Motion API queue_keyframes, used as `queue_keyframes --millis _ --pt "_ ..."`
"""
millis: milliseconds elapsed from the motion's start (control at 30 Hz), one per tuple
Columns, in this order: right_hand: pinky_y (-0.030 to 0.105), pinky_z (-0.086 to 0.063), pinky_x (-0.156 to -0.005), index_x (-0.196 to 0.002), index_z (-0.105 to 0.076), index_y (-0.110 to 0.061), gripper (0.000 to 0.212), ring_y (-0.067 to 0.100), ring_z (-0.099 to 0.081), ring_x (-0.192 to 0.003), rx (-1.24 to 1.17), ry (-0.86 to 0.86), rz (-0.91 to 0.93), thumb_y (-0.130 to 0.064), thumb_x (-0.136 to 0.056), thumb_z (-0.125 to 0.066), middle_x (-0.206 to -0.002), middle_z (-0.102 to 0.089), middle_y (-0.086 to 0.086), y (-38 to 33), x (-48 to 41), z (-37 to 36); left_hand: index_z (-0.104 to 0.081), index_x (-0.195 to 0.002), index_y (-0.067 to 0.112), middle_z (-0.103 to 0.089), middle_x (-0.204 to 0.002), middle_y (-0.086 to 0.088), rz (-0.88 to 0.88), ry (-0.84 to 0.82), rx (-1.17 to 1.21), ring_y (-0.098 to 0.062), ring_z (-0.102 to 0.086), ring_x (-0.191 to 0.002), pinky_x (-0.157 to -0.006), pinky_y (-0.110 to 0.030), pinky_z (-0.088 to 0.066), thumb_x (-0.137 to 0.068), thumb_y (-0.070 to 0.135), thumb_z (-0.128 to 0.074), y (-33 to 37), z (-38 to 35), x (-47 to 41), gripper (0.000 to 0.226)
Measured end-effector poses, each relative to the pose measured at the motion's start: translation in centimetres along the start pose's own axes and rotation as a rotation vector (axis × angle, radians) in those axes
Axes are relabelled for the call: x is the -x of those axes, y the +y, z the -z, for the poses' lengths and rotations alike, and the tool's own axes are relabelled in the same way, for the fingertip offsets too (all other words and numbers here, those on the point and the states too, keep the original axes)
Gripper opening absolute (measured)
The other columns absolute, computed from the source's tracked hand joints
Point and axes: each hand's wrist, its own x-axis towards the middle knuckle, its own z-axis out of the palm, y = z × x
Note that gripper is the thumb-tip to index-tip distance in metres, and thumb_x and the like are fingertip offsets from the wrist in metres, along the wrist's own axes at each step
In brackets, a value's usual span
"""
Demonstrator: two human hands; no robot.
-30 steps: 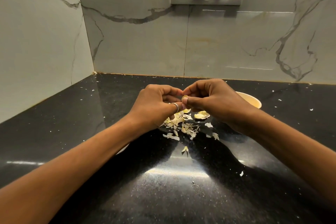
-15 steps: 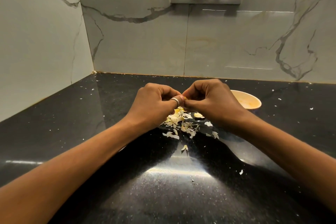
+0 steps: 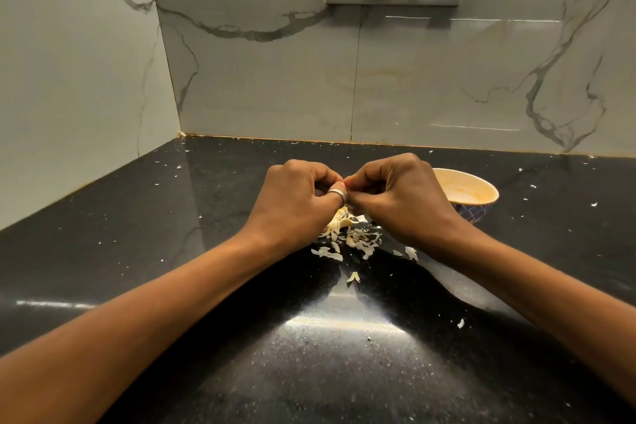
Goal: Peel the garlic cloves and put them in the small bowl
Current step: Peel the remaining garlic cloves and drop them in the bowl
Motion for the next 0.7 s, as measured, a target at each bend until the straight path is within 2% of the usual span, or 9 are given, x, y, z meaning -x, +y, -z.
queue_keyframes --millis 167,333,500,700 --pt "0.010 -0.047 -0.058 -0.093 -0.081 -0.014 0.009 0.000 -0.067 -0.064 -0.021 -0.004 -0.034 -0.014 -0.084 -0.081 -0.076 -0.075 -0.006 -0.09 -0.03 -0.09 -0.077 -0.091 0.016 -0.064 -0.060 0.013 0.030 0.022 -0.006 -0.004 -0.067 -0.056 -0.060 -0.034 -0.062 -0.091 0.016 -0.068 0.20 -0.17 0.05 0.009" --pt "0.024 -0.060 -0.067 -0.091 -0.081 -0.014 0.008 0.005 -0.072 -0.070 -0.017 0.007 -0.041 -0.014 -0.083 -0.083 -0.078 -0.076 -0.004 -0.14 0.02 -0.25 -0.076 -0.089 0.014 -0.071 -0.070 0.003 0.099 0.013 0.024 -0.010 -0.071 -0.062 -0.054 -0.032 -0.061 -0.091 0.014 -0.068 0.17 -0.25 0.00 0.009" --pt "0.020 -0.060 -0.069 -0.095 -0.079 -0.012 0.011 0.003 -0.073 -0.071 -0.056 -0.016 -0.074 -0.011 -0.084 -0.081 -0.081 -0.077 -0.002 -0.20 -0.11 -0.08 -0.072 -0.085 0.015 -0.071 -0.070 0.000 0.155 -0.020 0.085 -0.016 -0.073 -0.062 -0.051 -0.031 -0.061 -0.093 0.013 -0.067 0.24 -0.04 -0.12 0.010" --pt "0.035 -0.063 -0.078 -0.095 -0.077 -0.009 0.011 0.012 -0.076 -0.076 -0.231 -0.066 -0.162 -0.006 -0.085 -0.078 -0.082 -0.078 0.003 -0.05 -0.07 0.07 -0.070 -0.083 0.015 -0.073 -0.075 -0.007 0.239 -0.037 0.151 -0.018 -0.073 -0.066 -0.056 -0.036 -0.062 -0.091 0.013 -0.065 0.32 0.09 -0.33 0.010"
